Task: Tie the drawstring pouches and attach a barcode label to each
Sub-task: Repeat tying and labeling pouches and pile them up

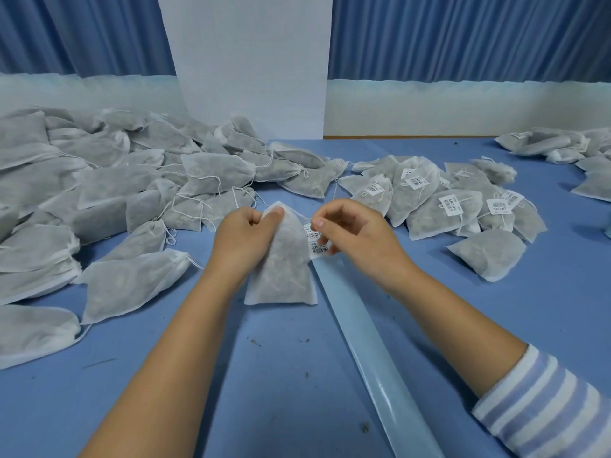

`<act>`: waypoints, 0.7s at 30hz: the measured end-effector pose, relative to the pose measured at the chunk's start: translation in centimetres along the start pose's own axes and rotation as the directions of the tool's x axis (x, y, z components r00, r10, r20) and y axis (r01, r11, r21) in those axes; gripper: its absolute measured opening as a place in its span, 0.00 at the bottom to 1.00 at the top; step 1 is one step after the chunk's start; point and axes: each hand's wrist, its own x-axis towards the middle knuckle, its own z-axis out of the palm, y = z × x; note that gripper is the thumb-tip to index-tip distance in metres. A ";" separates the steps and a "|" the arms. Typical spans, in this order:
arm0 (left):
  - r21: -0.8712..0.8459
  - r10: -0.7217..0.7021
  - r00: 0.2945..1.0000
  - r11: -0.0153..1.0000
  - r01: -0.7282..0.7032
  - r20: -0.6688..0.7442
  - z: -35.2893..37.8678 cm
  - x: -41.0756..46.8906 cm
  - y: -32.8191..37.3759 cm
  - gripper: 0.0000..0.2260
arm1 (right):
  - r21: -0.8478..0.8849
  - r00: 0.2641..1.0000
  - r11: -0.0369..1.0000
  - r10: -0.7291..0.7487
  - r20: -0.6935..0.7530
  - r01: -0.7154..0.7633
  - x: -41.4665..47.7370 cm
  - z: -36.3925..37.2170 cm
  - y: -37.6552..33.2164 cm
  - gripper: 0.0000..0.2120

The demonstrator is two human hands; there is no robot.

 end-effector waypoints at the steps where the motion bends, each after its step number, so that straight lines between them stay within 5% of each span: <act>1: -0.011 0.013 1.000 1.000 -0.013 -0.016 0.2 -0.1 0.0 0.19 | -0.027 1.000 1.000 -0.013 0.021 0.014 -0.1 0.1 0.1 0.03; 6: -0.206 -0.049 0.999 0.977 0.051 0.014 0.3 -0.2 0.3 0.17 | -0.228 0.995 0.969 -0.080 0.061 0.092 -0.5 0.9 0.5 0.08; 11: -0.528 -0.080 0.988 0.838 0.136 0.129 -0.1 -0.1 0.7 0.10 | -0.294 0.997 0.952 -0.072 0.039 0.081 -0.7 0.9 0.6 0.07; 21: -0.632 -0.026 0.984 0.764 0.132 0.174 -0.1 -0.2 1.1 0.10 | -0.239 0.982 0.952 -0.180 0.057 0.189 -0.5 0.9 0.9 0.03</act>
